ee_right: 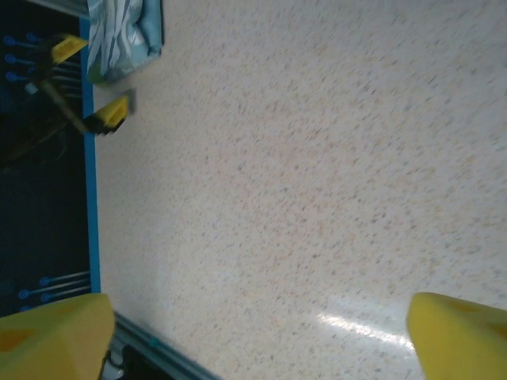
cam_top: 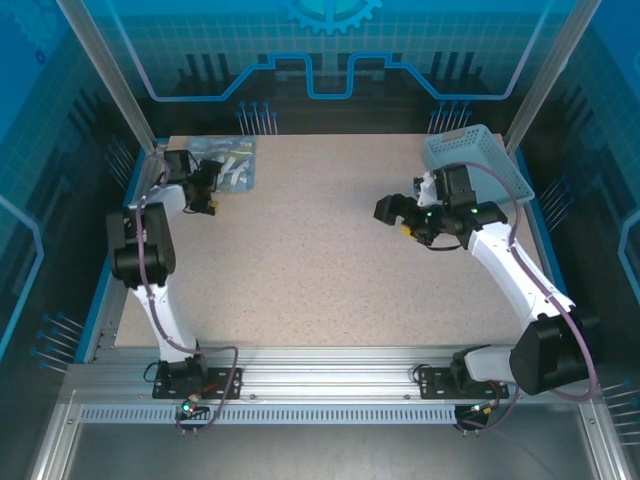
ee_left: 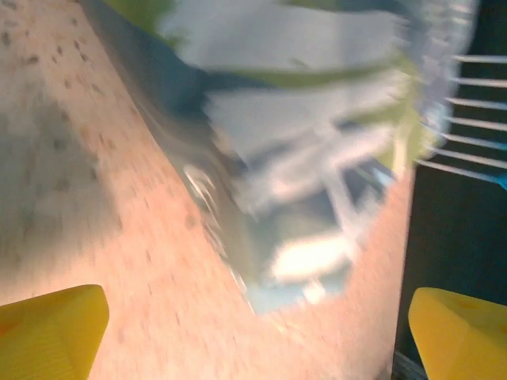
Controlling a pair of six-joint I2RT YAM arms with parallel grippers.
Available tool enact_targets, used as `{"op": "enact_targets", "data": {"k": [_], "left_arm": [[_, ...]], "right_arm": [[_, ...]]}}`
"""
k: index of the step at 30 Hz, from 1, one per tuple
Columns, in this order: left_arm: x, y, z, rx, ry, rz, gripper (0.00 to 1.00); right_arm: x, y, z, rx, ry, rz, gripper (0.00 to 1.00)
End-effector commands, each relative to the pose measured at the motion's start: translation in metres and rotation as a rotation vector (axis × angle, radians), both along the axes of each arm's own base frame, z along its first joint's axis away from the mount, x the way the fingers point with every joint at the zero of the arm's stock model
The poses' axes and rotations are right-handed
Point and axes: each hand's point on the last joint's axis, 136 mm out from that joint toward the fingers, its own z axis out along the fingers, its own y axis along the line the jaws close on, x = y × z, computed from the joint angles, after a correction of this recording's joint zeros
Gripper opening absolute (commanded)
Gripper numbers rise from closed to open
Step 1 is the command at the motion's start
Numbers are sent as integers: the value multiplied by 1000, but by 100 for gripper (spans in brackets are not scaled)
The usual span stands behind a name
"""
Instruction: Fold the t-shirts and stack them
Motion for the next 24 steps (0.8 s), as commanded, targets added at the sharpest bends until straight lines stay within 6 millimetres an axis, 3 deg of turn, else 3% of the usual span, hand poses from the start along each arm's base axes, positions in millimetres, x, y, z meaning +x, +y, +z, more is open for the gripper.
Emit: {"op": "enact_targets", "data": {"k": [1,3,8,11,14,17,21,24], "left_arm": [[-33,-26,102,155,-197,-133,99],[-65,-37,124,195,-225,-153,99],[-141,-48,126,398,-162,-180,99],[-191,-15,113,664,14,-62,99],[-229,15,100,883,86,34,99],[-235,19,81,1028,57,-66,99],[-208,-6,49,1121,-88,-304,99],[-197,-10,34,1163,-181,-307,99]], "right_arm": [[3,-31,23,-67,-94,-84,100],[1,-52,26,-122,-116,-139,100],[-12,-97,29,-364,-247,-235,100],[-21,-145,10,-591,-230,-404,100],[-19,-160,-13,-688,-337,-418,100],[-14,-163,-28,-726,-509,-432,100],[-13,-164,-65,-819,-494,-346,100],[-12,-164,-80,-828,-496,-337,100]]}}
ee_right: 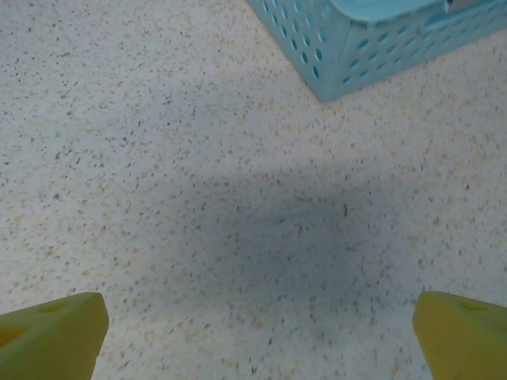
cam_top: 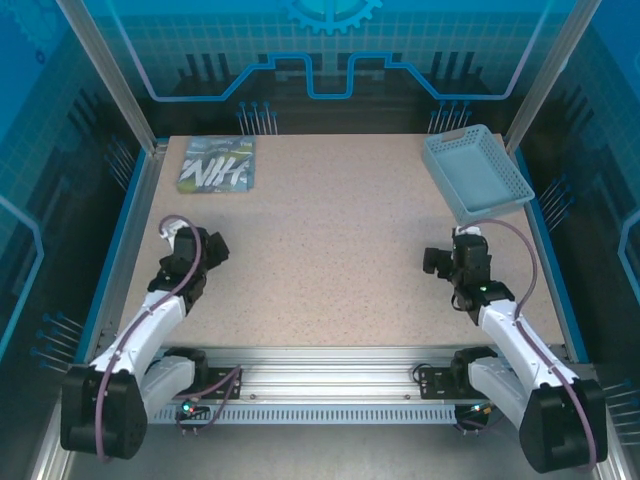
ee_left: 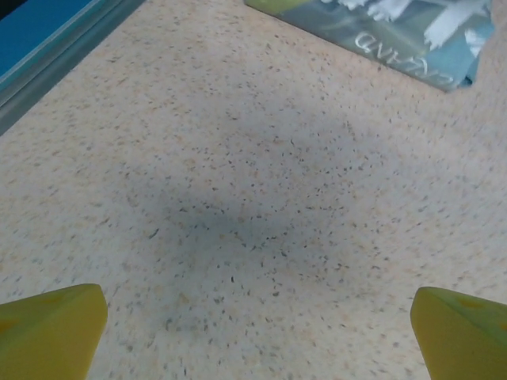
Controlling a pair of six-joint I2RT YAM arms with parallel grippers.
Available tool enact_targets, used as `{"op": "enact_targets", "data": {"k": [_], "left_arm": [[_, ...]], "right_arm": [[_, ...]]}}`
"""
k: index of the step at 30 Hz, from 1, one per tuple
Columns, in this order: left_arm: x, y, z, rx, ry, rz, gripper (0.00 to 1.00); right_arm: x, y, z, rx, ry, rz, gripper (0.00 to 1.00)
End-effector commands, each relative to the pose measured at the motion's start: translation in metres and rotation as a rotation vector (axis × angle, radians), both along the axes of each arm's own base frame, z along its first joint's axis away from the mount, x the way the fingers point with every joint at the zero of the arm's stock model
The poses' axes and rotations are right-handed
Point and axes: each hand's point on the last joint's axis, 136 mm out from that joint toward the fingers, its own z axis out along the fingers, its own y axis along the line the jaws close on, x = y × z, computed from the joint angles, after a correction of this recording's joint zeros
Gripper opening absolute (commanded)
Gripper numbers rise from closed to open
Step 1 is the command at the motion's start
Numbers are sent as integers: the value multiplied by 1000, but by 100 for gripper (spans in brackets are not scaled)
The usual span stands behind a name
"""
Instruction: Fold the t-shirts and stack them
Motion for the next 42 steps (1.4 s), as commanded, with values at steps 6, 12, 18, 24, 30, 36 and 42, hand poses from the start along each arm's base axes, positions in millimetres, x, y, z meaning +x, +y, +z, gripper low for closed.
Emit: {"op": "enact_targets", "data": {"k": [6,12,18,24,30,36,42], "left_arm": [[58,-11,7,103,-217,-179,99],[87,-23,7,88,-236,-259,99],[93,-23,4,97,-336,-324,99],[81,-19,-5,107,-395,-298,99],[82,-17,-5,136,-391,-274,99],[84,-17,-5,149,-374,-265,99],[91,-21,-7,146,-346,-287,99]], "right_arm": [[34,-3,0,-120,-123,43,100],[57,8,8,-124,-195,100,100],[70,15,16,-95,-286,113,100],[88,20,17,-101,-305,133,100],[103,21,14,-131,-303,167,100],[109,19,0,-123,-294,159,100],[103,13,-7,-102,-335,141,100]]}}
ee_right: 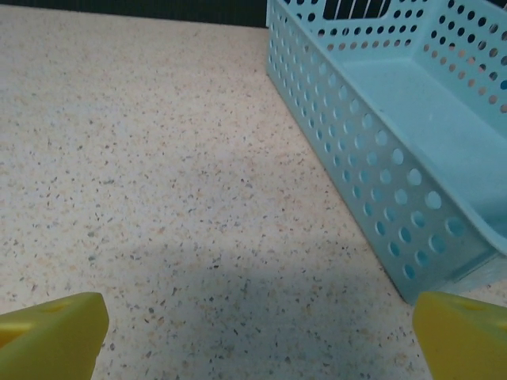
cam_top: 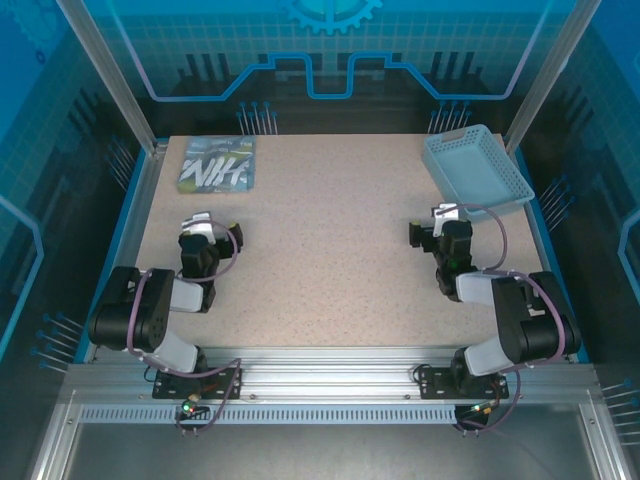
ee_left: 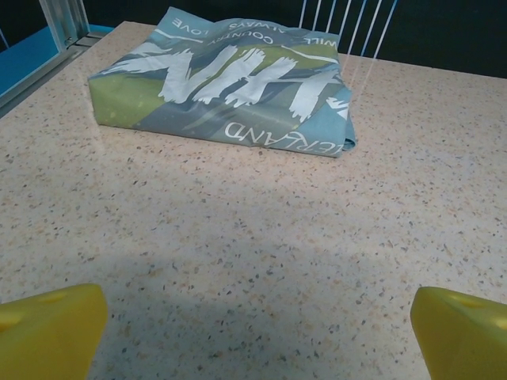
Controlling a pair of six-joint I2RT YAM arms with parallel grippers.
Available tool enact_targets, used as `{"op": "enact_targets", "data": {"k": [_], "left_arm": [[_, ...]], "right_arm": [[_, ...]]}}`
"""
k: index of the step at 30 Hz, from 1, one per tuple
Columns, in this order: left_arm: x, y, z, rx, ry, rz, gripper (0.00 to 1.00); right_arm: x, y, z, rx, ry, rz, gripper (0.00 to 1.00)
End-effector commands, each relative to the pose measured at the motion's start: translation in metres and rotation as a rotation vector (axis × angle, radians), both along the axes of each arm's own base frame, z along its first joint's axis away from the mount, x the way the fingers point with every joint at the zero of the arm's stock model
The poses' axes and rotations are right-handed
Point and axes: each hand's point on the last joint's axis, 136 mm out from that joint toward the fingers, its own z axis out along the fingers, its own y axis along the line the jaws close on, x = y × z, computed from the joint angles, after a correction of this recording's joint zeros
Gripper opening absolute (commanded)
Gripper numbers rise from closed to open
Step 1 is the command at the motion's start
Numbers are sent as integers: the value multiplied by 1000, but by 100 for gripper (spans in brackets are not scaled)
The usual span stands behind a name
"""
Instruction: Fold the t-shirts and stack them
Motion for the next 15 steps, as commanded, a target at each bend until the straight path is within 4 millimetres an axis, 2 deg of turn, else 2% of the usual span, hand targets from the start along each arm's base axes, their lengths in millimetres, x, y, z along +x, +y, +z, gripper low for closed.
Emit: {"op": "enact_targets", "data": {"k": [1,15], "left_arm": [[10,-2,8,22,-9,-10,99],[11,-2,8,26,-4,-6,99]], "right_arm": [[0,-8,3,19,-37,-20,100],[4,-9,3,18,-32,-22,100]]}}
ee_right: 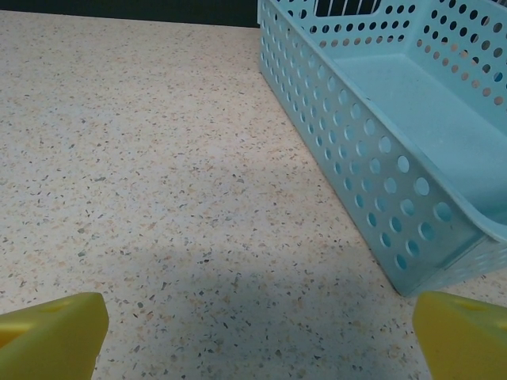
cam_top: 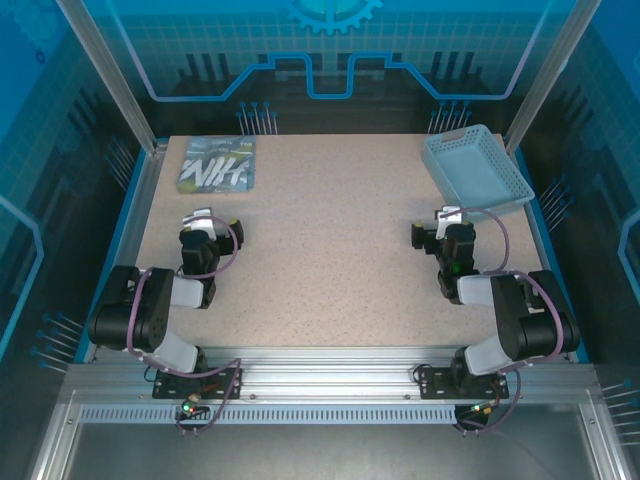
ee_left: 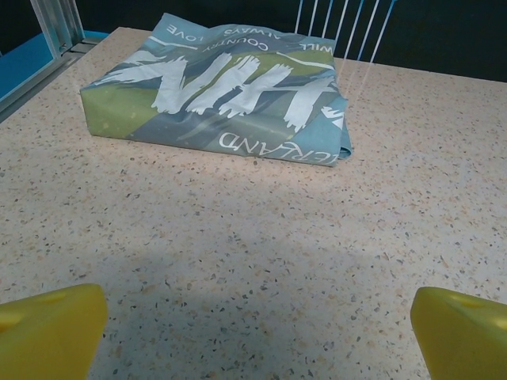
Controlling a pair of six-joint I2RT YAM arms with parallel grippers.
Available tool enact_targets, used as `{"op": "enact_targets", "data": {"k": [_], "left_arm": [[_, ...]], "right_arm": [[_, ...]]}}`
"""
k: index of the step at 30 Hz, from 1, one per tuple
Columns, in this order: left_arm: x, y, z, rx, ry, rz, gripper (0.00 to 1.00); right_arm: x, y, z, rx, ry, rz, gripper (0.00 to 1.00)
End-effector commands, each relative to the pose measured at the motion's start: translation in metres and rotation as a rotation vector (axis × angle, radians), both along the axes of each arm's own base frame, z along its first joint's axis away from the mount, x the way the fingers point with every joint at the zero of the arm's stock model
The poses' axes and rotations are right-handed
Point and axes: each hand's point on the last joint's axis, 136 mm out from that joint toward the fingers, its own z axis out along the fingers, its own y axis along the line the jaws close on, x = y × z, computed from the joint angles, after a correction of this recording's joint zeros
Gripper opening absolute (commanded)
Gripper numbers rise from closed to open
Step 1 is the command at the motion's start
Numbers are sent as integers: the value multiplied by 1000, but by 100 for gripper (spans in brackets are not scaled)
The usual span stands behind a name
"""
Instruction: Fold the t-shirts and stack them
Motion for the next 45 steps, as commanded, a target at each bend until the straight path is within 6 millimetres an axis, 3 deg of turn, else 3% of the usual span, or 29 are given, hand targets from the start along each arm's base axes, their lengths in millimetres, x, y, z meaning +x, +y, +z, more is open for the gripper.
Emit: {"op": "enact_targets", "data": {"k": [1,45], "left_arm": [[6,-1,6,21,-13,-2,99],[7,-2,6,37,-6,4,99]], "right_arm": [[7,-2,8,6,-29,-15,100],[6,-2,7,5,-30,-10,100]]}}
